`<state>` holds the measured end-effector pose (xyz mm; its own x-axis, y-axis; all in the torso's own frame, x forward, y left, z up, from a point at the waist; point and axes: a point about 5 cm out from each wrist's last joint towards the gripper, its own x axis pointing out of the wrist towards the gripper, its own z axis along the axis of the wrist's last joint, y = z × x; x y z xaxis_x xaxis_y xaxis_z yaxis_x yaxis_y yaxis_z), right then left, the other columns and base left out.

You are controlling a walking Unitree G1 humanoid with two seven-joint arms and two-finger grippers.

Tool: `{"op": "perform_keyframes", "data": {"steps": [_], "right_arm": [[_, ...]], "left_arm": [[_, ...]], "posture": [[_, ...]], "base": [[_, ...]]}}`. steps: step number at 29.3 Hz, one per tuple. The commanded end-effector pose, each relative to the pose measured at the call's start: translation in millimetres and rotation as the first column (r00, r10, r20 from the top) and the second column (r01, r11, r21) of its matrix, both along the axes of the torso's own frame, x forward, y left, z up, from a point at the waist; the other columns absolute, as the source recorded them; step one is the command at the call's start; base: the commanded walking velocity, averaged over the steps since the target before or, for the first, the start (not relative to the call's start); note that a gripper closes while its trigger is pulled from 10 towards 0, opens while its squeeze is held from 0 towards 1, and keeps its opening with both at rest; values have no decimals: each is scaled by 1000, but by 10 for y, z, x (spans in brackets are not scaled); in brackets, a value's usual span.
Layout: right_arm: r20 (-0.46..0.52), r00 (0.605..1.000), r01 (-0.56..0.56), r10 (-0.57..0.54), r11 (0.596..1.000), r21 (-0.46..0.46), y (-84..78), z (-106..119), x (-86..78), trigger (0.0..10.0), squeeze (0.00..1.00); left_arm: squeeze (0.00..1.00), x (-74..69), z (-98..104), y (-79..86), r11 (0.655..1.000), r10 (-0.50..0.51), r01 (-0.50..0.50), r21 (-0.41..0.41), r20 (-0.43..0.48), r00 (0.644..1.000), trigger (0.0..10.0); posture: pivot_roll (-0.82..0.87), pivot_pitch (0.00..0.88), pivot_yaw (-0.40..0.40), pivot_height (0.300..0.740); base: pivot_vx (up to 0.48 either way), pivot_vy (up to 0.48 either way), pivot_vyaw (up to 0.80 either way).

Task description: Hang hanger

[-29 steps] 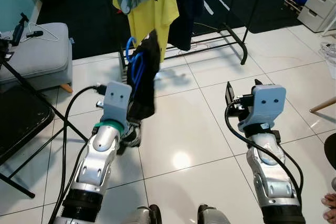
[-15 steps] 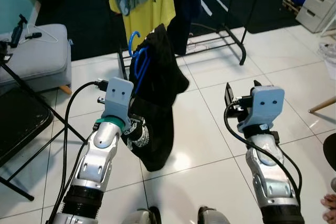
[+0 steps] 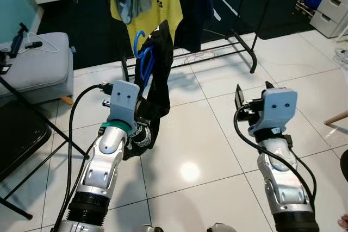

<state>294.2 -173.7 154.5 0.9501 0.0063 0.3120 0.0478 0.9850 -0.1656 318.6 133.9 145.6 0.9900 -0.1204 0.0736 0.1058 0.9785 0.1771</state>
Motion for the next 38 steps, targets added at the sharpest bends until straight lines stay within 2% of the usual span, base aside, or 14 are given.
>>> {"op": "perform_keyframes", "data": {"steps": [1, 26, 35, 38], "right_arm": [[-12, 1000, -7, 7, 1000, -17, 16, -30, 5, 10000, 0], [-15, 1000, -12, 11, 999, -41, 12, -41, 7, 10000, 0], [-3, 1000, -28, 28, 999, -44, 23, -20, 3, 10000, 0], [3, 1000, -28, 29, 999, -40, 26, -9, 3, 10000, 0]], "left_arm": [[0, 21, 79, -1, 1000, 0, 0, 0, 46, 999, 10000], [0, 38, 84, -3, 1000, 2, -2, -2, 54, 999, 10000], [0, 46, 87, -8, 1000, -1, 2, -4, 58, 998, 10000], [0, 46, 92, -13, 1000, -4, 4, -5, 59, 998, 10000]], "posture": [[-168, 11, 115, 740], [-175, 6, 117, 740], [-175, 6, 116, 740], [-176, 9, 116, 740]], "base": [[379, 0, 0], [444, 0, 0], [480, 0, 735], [447, 0, 0]]}}
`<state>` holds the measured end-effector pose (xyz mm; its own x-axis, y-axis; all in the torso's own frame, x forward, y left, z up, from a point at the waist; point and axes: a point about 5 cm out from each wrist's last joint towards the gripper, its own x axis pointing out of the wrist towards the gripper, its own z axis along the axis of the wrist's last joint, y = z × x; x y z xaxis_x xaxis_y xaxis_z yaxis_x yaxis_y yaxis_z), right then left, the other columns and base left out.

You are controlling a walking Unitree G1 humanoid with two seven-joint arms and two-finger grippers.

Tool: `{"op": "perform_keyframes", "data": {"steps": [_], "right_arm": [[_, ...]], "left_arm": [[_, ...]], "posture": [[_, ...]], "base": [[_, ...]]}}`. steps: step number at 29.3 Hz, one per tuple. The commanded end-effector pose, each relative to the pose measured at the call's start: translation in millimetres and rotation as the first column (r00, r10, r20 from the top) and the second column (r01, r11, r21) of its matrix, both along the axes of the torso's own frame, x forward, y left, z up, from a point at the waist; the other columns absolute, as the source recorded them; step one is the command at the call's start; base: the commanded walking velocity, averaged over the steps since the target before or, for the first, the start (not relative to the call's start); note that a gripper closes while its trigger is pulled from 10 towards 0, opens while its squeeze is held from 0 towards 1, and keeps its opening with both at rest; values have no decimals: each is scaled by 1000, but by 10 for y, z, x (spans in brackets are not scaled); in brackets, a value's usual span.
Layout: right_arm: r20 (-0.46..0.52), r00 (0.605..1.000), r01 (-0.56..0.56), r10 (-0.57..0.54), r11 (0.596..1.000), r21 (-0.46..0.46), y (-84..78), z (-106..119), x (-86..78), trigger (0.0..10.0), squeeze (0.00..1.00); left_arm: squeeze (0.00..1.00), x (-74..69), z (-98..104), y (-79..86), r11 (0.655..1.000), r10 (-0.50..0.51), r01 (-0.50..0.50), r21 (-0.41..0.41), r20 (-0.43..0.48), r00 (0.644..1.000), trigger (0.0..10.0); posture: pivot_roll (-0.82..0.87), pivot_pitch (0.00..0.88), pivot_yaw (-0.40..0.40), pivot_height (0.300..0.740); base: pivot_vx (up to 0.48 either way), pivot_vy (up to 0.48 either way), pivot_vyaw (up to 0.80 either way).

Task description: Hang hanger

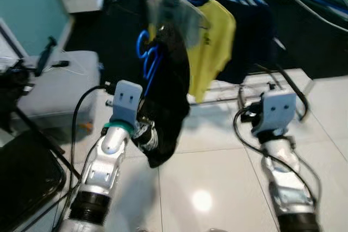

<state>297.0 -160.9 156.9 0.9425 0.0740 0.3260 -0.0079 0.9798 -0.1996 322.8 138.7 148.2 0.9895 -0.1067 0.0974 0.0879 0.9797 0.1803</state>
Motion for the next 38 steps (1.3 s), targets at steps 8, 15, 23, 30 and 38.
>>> {"op": "perform_keyframes", "data": {"steps": [8, 15, 23, 30, 38], "right_arm": [[-10, 999, 34, -34, 999, 0, -101, -34, -34, 10000, 0], [-6, 999, 39, -39, 999, 4, -108, -33, -43, 10000, 0], [-13, 999, 39, -39, 999, 9, -116, -60, -46, 10000, 0], [-38, 999, 33, -33, 999, 13, -109, -125, -58, 10000, 0], [-66, 998, 25, -22, 999, 36, -54, -185, -43, 10000, 0]], "left_arm": [[0, -1, 67, -79, 1000, -24, 24, -6, 36, 999, 10000], [0, -7, 64, -97, 999, -36, 37, -12, 29, 999, 10000], [0, -41, 24, -202, 984, -113, 103, -146, -62, 992, 10000], [0, -95, -62, -292, 959, -197, 161, -233, -141, 970, 10000], [0, -71, -77, -465, 962, -251, 234, -142, -114, 961, 10000]], "posture": [[-178, 14, 119, 740], [-176, 17, 119, 740], [-172, 17, 121, 740], [-171, 20, 122, 740], [-177, 25, 123, 740]], "base": [[406, 0, 0], [190, 0, 0], [0, 0, 0], [0, 0, 0], [0, 0, 0]]}}
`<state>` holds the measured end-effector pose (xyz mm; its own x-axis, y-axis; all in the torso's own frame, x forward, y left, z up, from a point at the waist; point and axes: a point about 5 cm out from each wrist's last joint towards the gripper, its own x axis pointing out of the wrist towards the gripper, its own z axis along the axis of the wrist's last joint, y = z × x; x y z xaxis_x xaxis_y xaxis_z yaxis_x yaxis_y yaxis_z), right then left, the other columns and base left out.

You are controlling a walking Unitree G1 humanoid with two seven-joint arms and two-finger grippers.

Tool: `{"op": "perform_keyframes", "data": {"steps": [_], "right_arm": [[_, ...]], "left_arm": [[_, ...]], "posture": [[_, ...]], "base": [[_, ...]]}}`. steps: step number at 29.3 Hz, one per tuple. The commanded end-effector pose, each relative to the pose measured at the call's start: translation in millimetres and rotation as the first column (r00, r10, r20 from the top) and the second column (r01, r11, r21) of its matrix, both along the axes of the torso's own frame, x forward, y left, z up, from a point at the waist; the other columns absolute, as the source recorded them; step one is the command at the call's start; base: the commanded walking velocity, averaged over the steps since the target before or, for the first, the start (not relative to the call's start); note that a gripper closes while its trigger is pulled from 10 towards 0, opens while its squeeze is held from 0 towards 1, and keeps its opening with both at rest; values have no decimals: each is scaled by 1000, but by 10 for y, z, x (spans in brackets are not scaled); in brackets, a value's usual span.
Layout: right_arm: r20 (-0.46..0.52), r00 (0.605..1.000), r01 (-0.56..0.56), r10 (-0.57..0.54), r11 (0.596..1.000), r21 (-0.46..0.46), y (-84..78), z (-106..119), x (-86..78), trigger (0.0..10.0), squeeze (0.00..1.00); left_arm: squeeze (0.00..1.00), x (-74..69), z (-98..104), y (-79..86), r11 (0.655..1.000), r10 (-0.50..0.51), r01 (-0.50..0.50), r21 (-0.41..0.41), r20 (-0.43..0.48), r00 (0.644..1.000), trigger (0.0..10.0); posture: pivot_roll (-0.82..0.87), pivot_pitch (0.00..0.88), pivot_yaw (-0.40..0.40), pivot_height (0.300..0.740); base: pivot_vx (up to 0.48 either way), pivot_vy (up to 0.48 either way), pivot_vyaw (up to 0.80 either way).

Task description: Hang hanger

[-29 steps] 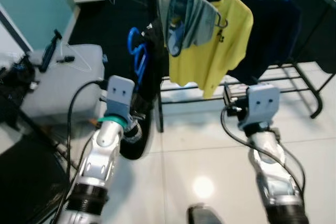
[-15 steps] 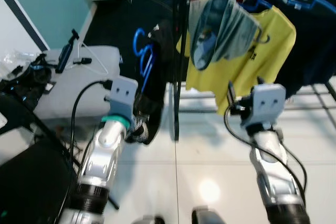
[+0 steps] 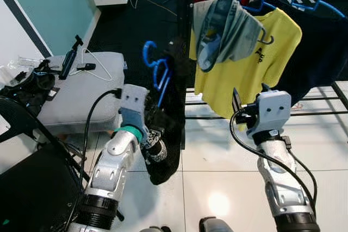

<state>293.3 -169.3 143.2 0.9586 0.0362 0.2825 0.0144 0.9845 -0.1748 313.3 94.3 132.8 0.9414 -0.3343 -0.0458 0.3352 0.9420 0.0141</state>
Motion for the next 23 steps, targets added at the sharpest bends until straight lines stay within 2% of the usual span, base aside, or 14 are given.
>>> {"op": "perform_keyframes", "data": {"steps": [1, 4, 6, 9, 11, 12, 13, 14, 17, 20, 22, 23], "right_arm": [[-18, 1000, -11, 11, 1000, 16, 45, -47, 4, 10000, 0], [-15, 1000, -15, 15, 1000, 21, 70, -37, 23, 10000, 0], [-4, 1000, -23, 24, 999, 31, 114, -2, 58, 10000, 0], [2, 1000, -28, 28, 999, 37, 136, 17, 72, 10000, 0], [2, 999, -41, 41, 998, 46, 184, 20, 89, 10000, 0], [2, 999, -41, 41, 998, 46, 184, 20, 89, 10000, 0], [-2, 999, -50, 50, 998, 46, 208, 9, 90, 10000, 0], [-3, 998, -57, 57, 997, 47, 229, 6, 86, 10000, 0], [-3, 998, -62, 62, 997, 49, 243, 8, 78, 10000, 0], [-3, 998, -61, 61, 997, 51, 241, 7, 74, 10000, 0], [-19, 999, -46, 47, 996, 81, 225, -25, 43, 10000, 0], [-19, 999, -46, 47, 996, 81, 225, -25, 43, 10000, 0]], "left_arm": [[0, 52, 89, -58, 1000, -6, 7, -15, 38, 999, 10000], [0, 112, 125, -98, 1000, 4, -3, -27, 34, 999, 10000], [0, 209, 234, -151, 999, 12, -11, -40, 40, 999, 10000], [0, 249, 297, -171, 999, 12, -10, -41, 51, 999, 10000], [0, 326, 427, -209, 1000, 15, -15, -4, 109, 994, 10000], [0, 326, 427, -209, 1000, 15, -15, -4, 109, 994, 10000], [0, 344, 469, -214, 999, 21, -29, 45, 154, 988, 10000], [0, 324, 461, -228, 994, -4, -16, 106, 187, 982, 10000], [0, 266, 393, -233, 988, -36, 6, 154, 193, 980, 10000], [0, 237, 339, -223, 990, -38, 14, 143, 168, 985, 10000], [0, 140, 154, -137, 995, -7, 0, 97, 79, 997, 10000], [0, 140, 154, -137, 995, -7, 0, 97, 79, 997, 10000]], "posture": [[-176, 28, 122, 740], [-171, 35, 126, 740], [-158, 48, 121, 740], [-158, 48, 121, 740], [-146, 57, 108, 740], [-146, 57, 108, 740], [-146, 54, 107, 740], [-145, 57, 108, 740], [-143, 74, 112, 740], [-144, 78, 112, 740], [-158, 88, 110, 740], [-158, 88, 110, 740]], "base": [[0, 0, 0], [0, 0, 0], [0, 0, 0], [0, 0, 0], [0, 0, 0], [0, 0, 0], [0, 0, 0], [0, 0, 0], [0, 0, 0], [0, 0, 0], [0, 0, 0], [0, 0, 0]]}}
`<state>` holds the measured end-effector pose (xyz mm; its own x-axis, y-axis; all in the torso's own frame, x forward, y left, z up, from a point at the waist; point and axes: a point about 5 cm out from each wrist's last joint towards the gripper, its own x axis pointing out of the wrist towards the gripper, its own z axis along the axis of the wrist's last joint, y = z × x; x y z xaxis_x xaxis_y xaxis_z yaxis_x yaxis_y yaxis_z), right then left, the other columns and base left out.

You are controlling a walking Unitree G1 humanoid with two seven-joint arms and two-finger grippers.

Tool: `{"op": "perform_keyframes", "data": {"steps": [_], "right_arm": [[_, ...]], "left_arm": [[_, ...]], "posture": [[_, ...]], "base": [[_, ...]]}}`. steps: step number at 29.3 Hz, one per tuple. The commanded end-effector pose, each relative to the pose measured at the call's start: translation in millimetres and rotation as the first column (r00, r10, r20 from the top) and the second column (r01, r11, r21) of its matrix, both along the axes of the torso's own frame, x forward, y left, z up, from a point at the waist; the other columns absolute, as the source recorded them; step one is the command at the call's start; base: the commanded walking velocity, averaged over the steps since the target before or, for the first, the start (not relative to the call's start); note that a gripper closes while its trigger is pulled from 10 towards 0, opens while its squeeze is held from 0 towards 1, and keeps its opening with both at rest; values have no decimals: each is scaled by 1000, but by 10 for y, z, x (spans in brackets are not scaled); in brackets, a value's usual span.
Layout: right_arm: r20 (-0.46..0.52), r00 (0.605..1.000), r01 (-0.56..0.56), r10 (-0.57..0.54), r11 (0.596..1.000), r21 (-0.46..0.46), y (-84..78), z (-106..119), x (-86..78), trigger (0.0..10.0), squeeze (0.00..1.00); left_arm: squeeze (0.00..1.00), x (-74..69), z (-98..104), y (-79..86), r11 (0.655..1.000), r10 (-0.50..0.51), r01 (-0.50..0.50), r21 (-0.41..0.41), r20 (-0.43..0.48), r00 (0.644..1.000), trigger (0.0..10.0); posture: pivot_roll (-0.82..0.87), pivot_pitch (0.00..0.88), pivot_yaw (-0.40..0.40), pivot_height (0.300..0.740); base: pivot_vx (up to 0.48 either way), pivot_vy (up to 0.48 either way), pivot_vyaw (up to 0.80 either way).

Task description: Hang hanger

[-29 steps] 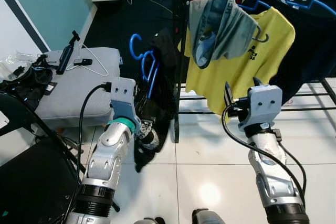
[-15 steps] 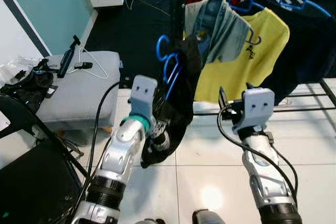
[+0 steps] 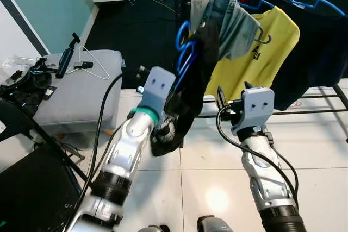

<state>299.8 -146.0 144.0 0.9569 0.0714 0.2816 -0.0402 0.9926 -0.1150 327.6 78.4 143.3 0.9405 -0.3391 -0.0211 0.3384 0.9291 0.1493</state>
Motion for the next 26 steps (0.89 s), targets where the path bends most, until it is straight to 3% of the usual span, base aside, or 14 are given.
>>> {"op": "perform_keyframes", "data": {"steps": [1, 14, 26], "right_arm": [[-27, 1000, 12, -11, 999, 34, -16, -51, -39, 10000, 0], [-46, 999, -7, 9, 999, 33, 23, -102, -81, 10000, 0], [-57, 998, -3, 5, 1000, 26, -13, -119, -119, 10000, 0]], "left_arm": [[0, -40, -26, 58, 999, 17, -18, -35, -21, 1000, 10000], [0, -114, -208, 84, 999, 30, -30, 12, -24, 999, 10000], [0, -129, -211, 105, 998, 52, -52, -17, -42, 998, 10000]], "posture": [[-156, 88, 108, 740], [-166, 77, 112, 740], [-170, 83, 108, 740]], "base": [[0, 0, 0], [0, 0, 0], [0, -83, 0]]}}
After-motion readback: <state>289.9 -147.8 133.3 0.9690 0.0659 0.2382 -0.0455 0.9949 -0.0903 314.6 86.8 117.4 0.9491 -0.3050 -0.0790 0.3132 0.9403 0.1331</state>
